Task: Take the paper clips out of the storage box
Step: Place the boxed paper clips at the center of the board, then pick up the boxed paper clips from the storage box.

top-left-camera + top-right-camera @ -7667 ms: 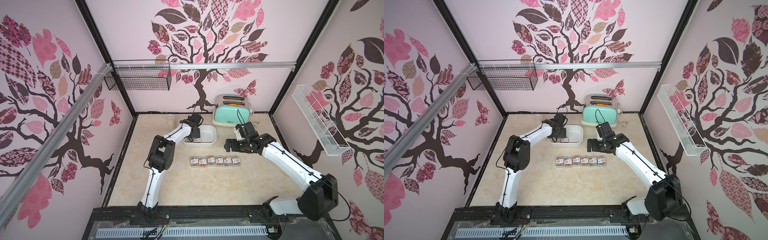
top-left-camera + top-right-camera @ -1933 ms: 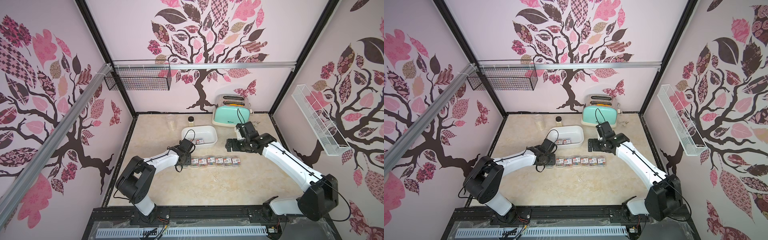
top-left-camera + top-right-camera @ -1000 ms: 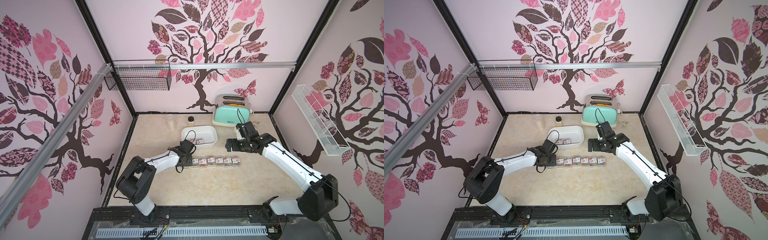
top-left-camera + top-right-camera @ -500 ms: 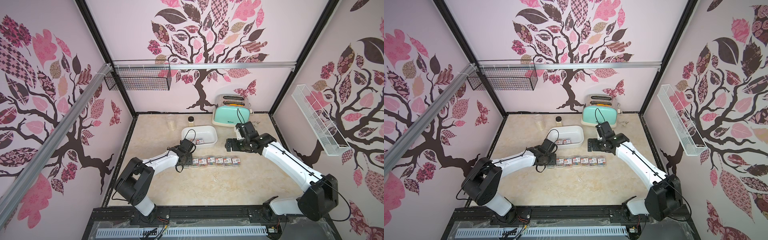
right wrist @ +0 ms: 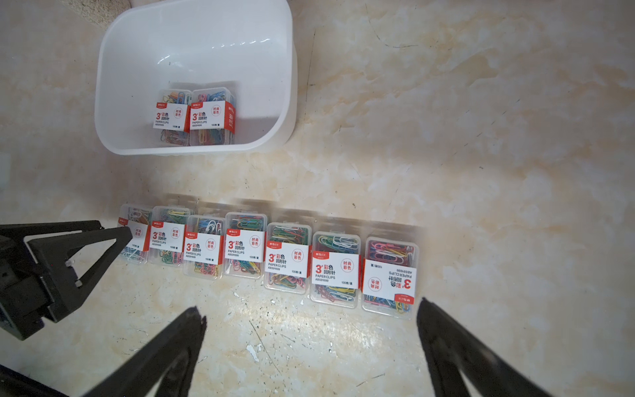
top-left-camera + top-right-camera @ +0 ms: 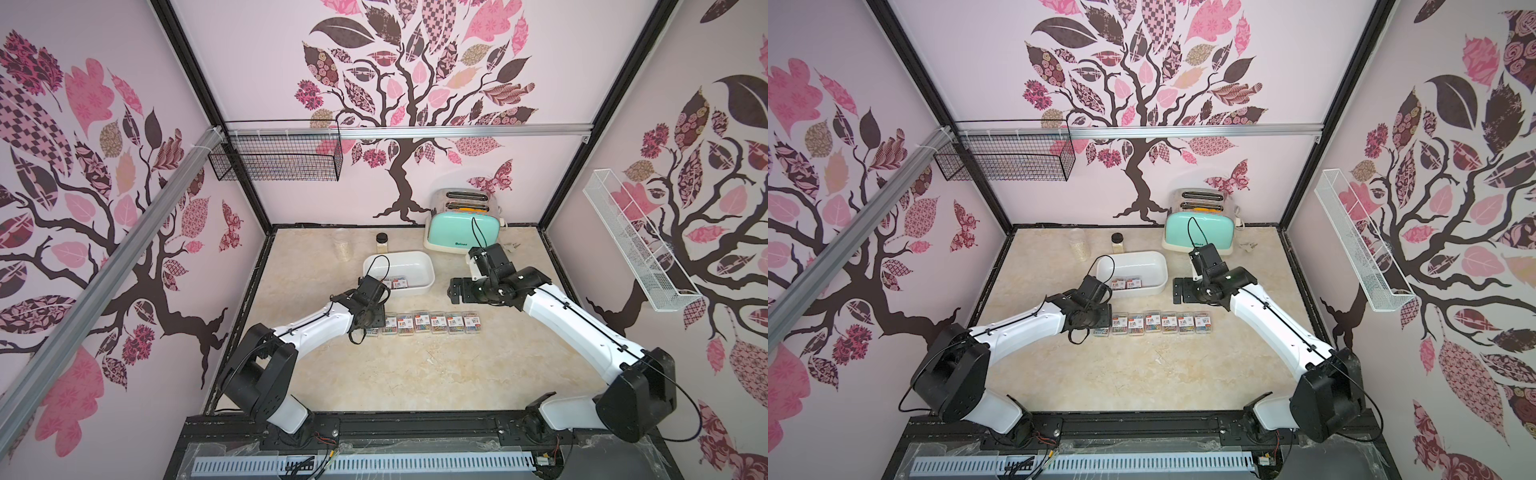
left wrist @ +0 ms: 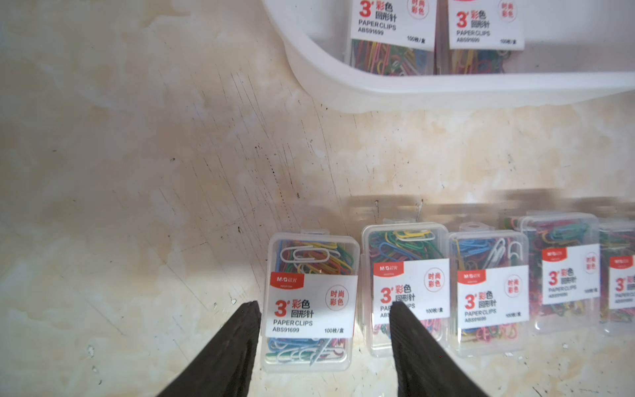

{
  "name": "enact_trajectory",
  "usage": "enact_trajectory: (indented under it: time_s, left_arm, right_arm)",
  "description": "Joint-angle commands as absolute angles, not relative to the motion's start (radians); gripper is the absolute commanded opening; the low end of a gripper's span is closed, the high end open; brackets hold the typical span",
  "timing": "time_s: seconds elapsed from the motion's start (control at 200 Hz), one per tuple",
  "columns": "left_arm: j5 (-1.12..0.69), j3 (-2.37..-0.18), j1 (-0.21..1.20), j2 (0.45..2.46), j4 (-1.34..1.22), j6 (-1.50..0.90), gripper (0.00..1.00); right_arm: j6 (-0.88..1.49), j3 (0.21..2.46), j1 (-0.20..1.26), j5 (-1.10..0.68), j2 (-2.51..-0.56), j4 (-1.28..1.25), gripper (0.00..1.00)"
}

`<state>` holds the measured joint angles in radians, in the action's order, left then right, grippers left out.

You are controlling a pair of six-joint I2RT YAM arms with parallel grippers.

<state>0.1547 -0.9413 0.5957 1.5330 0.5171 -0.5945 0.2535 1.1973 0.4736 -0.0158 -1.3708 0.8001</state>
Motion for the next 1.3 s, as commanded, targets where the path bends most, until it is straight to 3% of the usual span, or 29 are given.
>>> enact_trajectory:
  time_s: [0.0,0.31,0.55,0.995,1.291]
  left_arm:
    - [0.184,-0.996,0.598,1.489,0.549,-0.576,0.67]
    - [0.237,-1.101,0.596,1.367,0.647,-0.531,0.79]
    - [0.253,-1.145,0.594,1.241,0.745,-0.521,0.85]
    - [0.267,-1.095,0.594,1.010,0.883,-0.544,0.91]
    - [0.255,-1.096,0.592,0.987,0.895,-0.521,0.93]
  right_arm:
    - [0.260,1.258,0.493,-0.019,-1.403,0.789,1.00]
    - [0.234,1.397,0.556,-0.031,-1.576,0.773,0.97]
    - [0.217,1.576,0.599,-0.043,-1.779,0.731,0.73]
    - [0.256,1.861,0.638,0.000,-2.117,0.712,0.74]
    - [0.294,1.937,0.651,0.053,-2.252,0.725,0.83]
